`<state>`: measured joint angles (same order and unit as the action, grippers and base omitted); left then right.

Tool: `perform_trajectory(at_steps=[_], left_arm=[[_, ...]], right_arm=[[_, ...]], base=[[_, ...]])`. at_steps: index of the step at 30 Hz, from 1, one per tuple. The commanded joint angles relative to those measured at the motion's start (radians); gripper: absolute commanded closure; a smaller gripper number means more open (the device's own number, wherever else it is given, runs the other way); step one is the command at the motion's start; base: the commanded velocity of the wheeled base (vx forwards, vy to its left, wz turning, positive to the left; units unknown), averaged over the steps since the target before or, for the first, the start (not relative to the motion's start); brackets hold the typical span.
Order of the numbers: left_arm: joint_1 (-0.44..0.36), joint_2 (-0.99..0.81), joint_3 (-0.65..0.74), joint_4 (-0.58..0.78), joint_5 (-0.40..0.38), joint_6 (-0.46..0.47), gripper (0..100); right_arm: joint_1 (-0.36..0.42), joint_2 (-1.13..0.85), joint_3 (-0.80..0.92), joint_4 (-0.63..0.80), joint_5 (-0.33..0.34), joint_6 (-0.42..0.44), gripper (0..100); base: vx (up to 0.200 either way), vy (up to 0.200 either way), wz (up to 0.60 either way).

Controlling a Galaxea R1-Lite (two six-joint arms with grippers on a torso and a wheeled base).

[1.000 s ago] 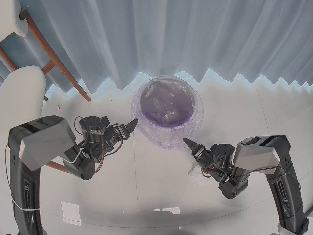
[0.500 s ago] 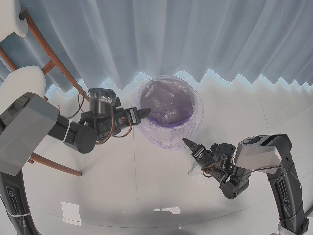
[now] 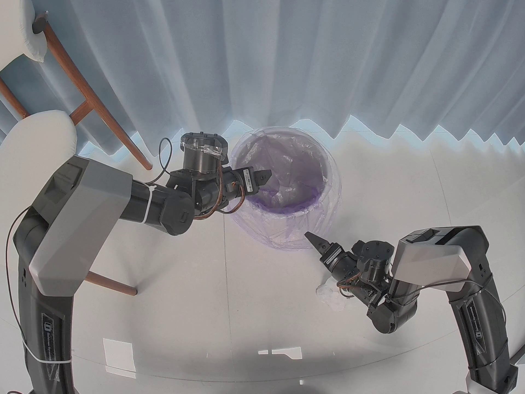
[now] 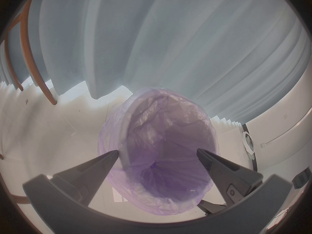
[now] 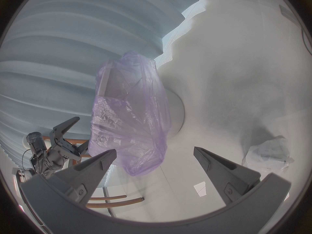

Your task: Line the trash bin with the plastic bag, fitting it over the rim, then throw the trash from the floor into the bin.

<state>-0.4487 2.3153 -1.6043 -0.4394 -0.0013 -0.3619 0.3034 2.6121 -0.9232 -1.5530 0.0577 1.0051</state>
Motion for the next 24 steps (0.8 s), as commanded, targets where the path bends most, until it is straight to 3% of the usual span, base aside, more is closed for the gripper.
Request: perform_trajectory(at_steps=[1, 19, 20, 24], left_arm=[[0.004, 0.022, -0.006, 0.001, 0.001, 0.0, 0], [-0.002, 0.151, -0.109, 0.045, 0.055, 0.015, 0], [-0.002, 0.154, -0.109, 0.045, 0.056, 0.02, 100], [0.005, 0.15, -0.109, 0.039, 0.072, 0.047, 100]], right_arm=[[0.0, 0.006, -0.006, -0.018, 0.001, 0.0, 0], [0.0, 0.011, -0.011, -0.018, -0.001, -0.002, 0], [0.0, 0.011, -0.013, -0.018, -0.001, -0.002, 0], [0.0, 0.011, -0.017, -0.018, -0.002, -0.002, 0]], base=[[0.0, 0.0, 0.0], [0.0, 0.0, 0.0], [0.0, 0.0, 0.0], [0.0, 0.0, 0.0]])
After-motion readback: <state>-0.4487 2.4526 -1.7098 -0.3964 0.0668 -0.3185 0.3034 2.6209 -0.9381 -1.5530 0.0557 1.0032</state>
